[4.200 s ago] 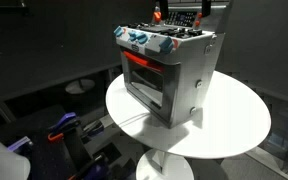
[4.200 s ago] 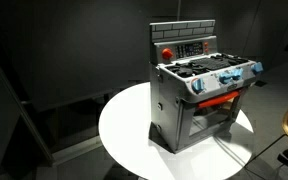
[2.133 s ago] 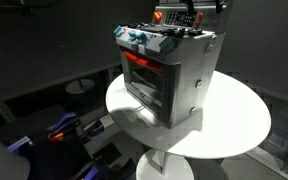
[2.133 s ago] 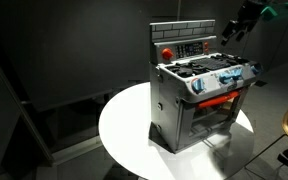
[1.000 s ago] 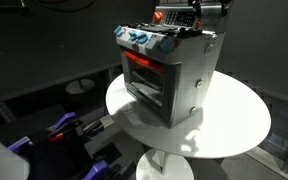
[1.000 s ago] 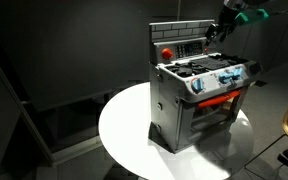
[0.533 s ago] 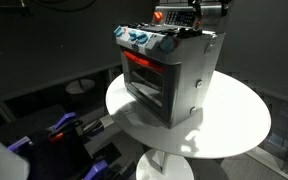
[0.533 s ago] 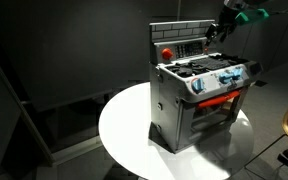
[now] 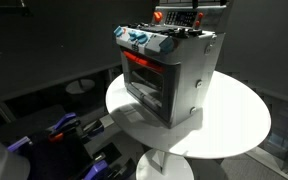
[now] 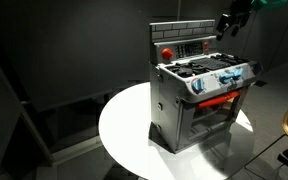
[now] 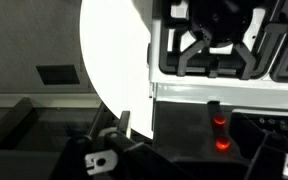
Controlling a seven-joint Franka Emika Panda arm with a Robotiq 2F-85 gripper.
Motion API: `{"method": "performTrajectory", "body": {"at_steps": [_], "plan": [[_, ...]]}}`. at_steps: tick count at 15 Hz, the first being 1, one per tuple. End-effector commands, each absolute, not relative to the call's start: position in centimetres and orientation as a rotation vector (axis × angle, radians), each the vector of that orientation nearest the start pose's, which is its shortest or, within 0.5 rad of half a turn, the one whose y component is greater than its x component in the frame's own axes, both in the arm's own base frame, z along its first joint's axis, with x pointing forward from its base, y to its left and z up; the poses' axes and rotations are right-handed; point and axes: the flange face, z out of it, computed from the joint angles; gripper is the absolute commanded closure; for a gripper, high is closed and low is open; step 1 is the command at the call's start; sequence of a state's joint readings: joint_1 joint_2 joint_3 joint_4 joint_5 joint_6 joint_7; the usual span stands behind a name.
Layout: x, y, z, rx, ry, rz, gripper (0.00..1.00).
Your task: Press the top right orange button on the stove
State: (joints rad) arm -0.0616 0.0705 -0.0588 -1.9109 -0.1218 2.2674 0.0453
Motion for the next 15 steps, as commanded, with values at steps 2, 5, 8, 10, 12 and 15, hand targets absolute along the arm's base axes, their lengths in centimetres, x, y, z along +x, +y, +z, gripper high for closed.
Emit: {"method": "performTrajectory", "body": {"at_steps": [2,5,8,10,12,15], "plan": [[56.2,-8.0,51.8,-3.244,0.092,-0.255,0.00],[53.7,-7.9,53.1,-3.254,0.038,-0.123,0.00],[50.9,-7.5,54.3,-3.239,-0.042,-0.025,0.00],[48.9,-7.2,54.9,-3.228,-0.102,0.026,0.00],[46.7,-7.0,55.4,-3.219,-0.150,0.048,0.00],[43.8,-6.9,56.0,-3.208,-0.183,0.050,0.00]]}}
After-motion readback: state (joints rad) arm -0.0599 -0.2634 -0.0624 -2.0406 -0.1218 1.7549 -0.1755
